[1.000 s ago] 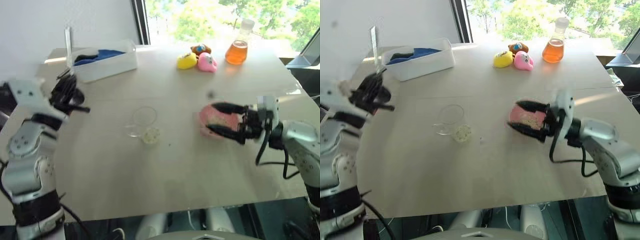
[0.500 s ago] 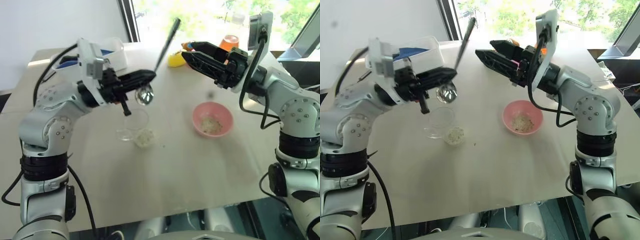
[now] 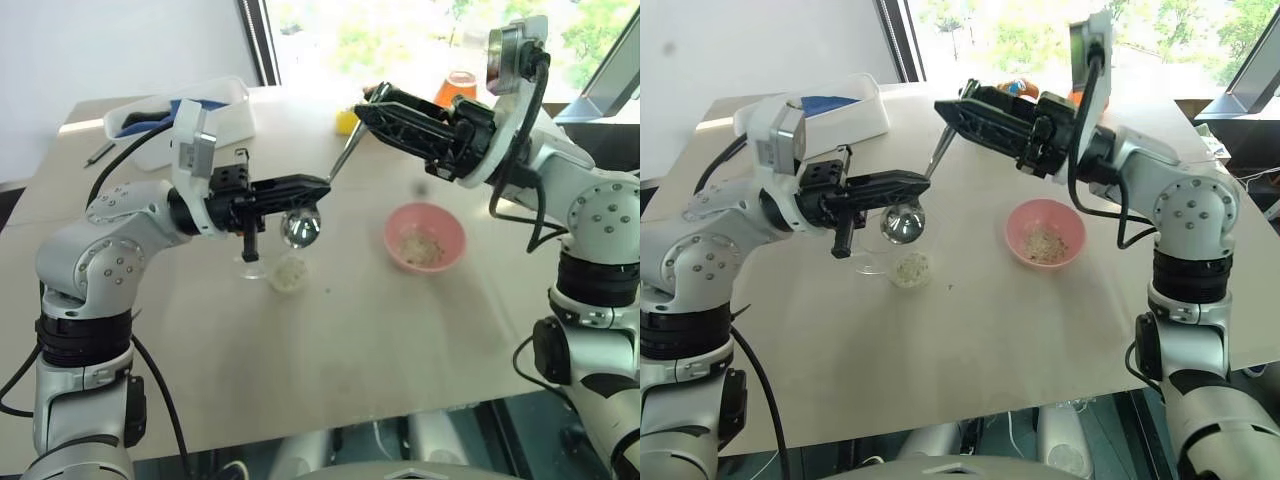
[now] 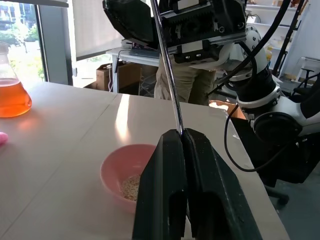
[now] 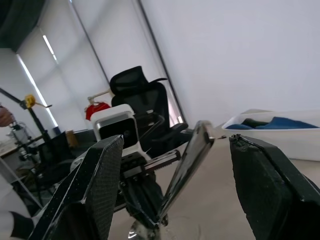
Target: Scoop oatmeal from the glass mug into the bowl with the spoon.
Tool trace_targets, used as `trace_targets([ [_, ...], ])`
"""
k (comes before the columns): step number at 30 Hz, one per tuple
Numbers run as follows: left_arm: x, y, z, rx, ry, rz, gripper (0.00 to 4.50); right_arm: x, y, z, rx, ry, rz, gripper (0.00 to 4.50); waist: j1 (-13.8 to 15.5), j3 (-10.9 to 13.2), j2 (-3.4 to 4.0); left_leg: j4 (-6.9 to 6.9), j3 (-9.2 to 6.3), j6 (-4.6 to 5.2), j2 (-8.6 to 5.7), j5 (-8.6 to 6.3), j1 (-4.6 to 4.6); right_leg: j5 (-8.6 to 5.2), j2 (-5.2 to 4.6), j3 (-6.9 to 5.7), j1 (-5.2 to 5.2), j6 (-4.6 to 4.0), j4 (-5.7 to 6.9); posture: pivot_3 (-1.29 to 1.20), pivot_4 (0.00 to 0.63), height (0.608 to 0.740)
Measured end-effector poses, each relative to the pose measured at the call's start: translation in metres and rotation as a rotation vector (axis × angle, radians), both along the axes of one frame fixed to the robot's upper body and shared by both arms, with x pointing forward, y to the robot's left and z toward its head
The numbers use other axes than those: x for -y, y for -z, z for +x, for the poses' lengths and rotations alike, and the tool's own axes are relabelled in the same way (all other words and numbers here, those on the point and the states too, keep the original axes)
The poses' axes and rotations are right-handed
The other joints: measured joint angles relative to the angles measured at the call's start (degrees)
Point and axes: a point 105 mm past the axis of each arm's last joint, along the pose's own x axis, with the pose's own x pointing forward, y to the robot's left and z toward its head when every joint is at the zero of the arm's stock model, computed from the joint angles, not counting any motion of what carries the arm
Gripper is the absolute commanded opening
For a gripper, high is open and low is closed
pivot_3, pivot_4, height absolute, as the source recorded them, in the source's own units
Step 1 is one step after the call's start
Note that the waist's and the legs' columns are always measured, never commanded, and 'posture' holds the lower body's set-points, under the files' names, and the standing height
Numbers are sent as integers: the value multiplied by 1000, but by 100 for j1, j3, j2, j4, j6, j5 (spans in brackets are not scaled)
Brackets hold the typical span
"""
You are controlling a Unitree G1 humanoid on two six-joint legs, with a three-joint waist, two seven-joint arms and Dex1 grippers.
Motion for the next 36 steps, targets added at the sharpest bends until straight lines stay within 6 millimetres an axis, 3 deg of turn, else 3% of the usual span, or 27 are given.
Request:
trace_targets([
  [20, 3, 6, -1, -20, 27, 27, 22, -17, 11, -5, 29, -49, -92, 3458, 0, 0, 0, 15, 4, 0, -1, 0, 0, 0, -1, 6, -4, 0, 20, 0, 150, 740],
  [23, 3, 7, -2, -20, 33, 32, 0, -17, 11, -5, 29, -54, -88, 2650, 0, 0, 0, 15, 3, 0, -1, 0, 0, 0, -1, 5, -4, 0, 21, 0, 150, 740],
  [29, 4, 9, -4, -25, 48, 35, 0, -17, 10, -5, 27, -55, -85, 25, -1, 0, 1, 15, 3, 0, -1, 0, 0, 0, -1, 5, -4, 0, 21, 0, 150, 740],
  [36, 4, 11, -5, -28, 53, 39, 0, -17, 10, -7, 18, -81, -86, 25, -1, 1, 1, 16, 3, 0, -2, 0, 0, 0, -1, 6, -5, 0, 22, 0, 150, 740],
])
